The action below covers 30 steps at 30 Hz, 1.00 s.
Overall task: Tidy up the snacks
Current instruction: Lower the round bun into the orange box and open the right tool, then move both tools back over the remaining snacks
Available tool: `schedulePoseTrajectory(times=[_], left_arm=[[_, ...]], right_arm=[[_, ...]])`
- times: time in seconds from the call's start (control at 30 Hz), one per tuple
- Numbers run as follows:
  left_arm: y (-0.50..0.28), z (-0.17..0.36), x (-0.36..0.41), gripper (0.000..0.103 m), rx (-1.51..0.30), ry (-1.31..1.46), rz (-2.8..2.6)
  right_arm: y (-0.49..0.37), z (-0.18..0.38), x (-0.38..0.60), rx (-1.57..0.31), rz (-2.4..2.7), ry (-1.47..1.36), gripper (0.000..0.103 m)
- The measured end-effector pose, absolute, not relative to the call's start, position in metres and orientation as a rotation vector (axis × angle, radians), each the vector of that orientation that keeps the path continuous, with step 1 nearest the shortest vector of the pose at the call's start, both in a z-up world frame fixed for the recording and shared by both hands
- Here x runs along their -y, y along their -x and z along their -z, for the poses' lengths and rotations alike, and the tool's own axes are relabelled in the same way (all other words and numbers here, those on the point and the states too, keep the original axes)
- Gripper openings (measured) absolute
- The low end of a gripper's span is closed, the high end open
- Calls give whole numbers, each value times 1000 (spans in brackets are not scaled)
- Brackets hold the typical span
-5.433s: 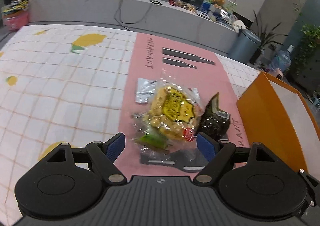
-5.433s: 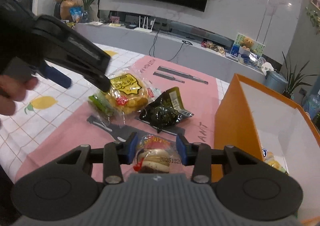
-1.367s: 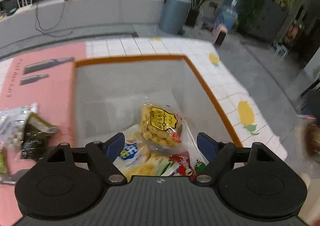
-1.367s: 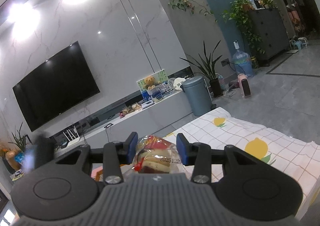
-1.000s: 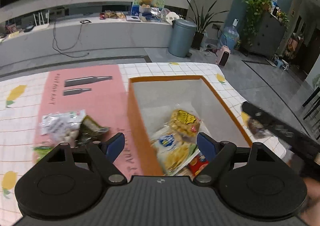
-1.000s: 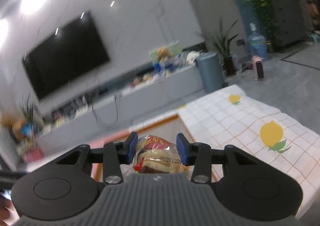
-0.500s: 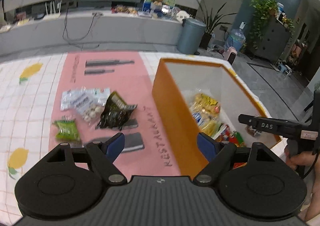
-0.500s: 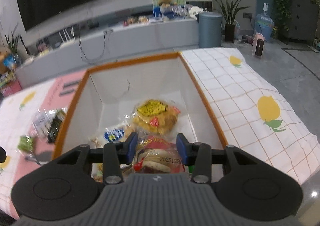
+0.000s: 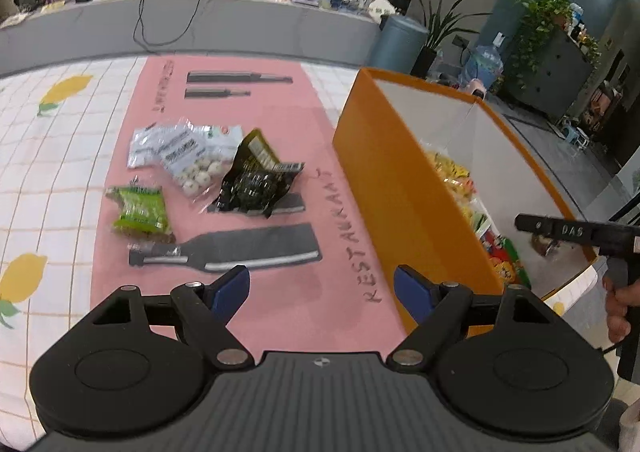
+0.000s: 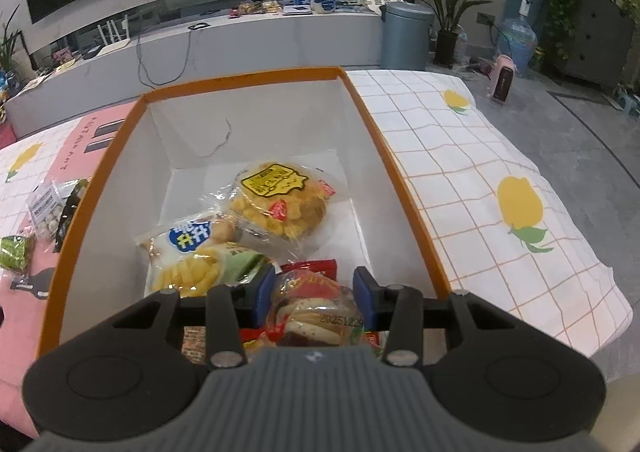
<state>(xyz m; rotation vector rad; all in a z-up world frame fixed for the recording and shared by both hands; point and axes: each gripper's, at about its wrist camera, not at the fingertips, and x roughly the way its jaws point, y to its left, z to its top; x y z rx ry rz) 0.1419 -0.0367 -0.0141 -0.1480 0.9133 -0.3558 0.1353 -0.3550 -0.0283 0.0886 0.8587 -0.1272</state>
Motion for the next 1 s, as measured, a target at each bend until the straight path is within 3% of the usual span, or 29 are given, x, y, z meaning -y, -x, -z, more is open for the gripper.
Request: schedulePoseTrajectory(times=[0.43, 0.73, 0.9, 1.0], left_arm=[[-135, 13, 20, 96, -917, 186, 359], [-134, 12, 6, 96, -905, 198, 324], [-136, 13, -6, 96, -908, 203, 282], [-137, 10, -17, 96, -889, 206, 258]], right_arm=[[-139, 27, 346, -822, 172, -48, 43], [-120, -7, 332, -576, 28, -232, 59], [-96, -24, 280, -339, -145, -154, 60], [-83, -29, 240, -265, -261, -87, 67]])
